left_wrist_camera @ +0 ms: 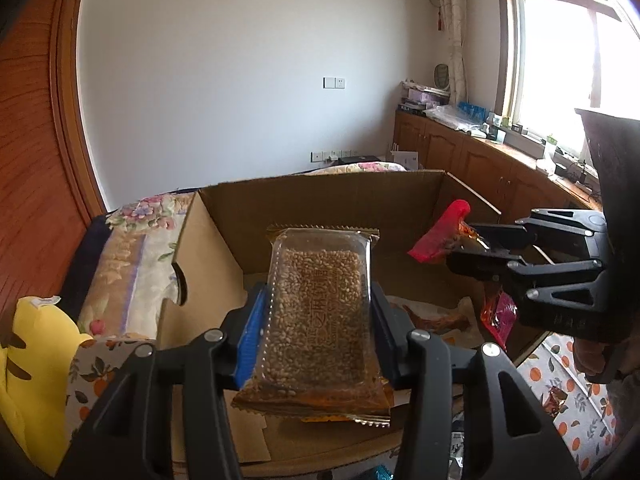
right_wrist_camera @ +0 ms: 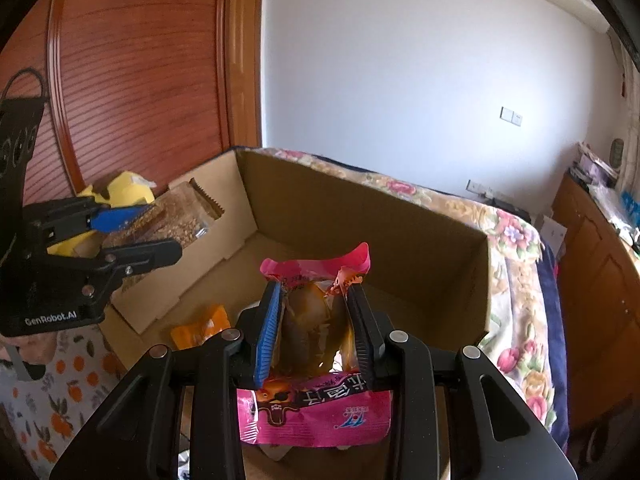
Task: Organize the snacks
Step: 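Carry both packets over the box and open both tools to release them inside, then move both open tools back toward the remaining silver packets on the table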
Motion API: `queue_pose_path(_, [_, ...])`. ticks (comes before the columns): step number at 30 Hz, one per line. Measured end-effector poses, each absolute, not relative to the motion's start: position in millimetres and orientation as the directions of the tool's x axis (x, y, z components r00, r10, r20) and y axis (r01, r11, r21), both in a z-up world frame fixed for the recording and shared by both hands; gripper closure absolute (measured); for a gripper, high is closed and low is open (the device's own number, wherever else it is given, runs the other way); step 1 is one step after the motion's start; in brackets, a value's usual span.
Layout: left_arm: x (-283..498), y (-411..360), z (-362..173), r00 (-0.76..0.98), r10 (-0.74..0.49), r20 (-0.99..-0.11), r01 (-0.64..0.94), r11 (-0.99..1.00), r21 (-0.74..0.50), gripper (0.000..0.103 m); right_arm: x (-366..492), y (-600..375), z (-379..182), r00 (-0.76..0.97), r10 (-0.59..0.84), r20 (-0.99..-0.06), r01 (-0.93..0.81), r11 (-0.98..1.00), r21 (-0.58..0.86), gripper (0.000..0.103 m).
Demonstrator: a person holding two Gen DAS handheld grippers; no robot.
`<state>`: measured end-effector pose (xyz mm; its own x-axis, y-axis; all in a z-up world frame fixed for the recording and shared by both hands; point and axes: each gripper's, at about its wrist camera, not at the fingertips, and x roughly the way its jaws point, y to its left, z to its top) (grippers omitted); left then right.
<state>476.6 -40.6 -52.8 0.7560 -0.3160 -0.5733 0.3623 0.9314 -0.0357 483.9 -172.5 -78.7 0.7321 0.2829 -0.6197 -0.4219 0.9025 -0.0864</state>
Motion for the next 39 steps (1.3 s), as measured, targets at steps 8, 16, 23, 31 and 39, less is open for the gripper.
queue_pose_path(8, [478, -45, -66, 0.739, -0.306, -0.599, 0.363, 0.932, -0.029, 0.052, 486, -167, -94, 0.714, 0.272, -0.646, -0.424, 0.901, -0.089, 0.068])
queue_pose_path(16, [476, -51, -65, 0.75, -0.293, -0.592, 0.358, 0.934, -0.008, 0.05, 486, -170, -95, 0.714, 0.284, -0.64, -0.413, 0.909, -0.057, 0.063])
queue_pose_path(23, [467, -51, -54, 0.772, -0.282, -0.569, 0.355, 0.935, 0.018, 0.049, 474, -170, -89, 0.733, 0.314, -0.603, -0.412, 0.911, -0.026, 0.06])
queue_pose_path(31, [439, -47, -40, 0.791, -0.298, -0.535, 0.368, 0.929, 0.027, 0.048, 437, -190, -63, 0.774, 0.329, -0.541, -0.383, 0.924, 0.014, 0.059])
queue_pose_path(39, [399, -44, -48, 0.776, -0.306, -0.551, 0.388, 0.921, 0.036, 0.047, 379, -204, -63, 0.766, 0.317, -0.56, -0.367, 0.93, 0.024, 0.059])
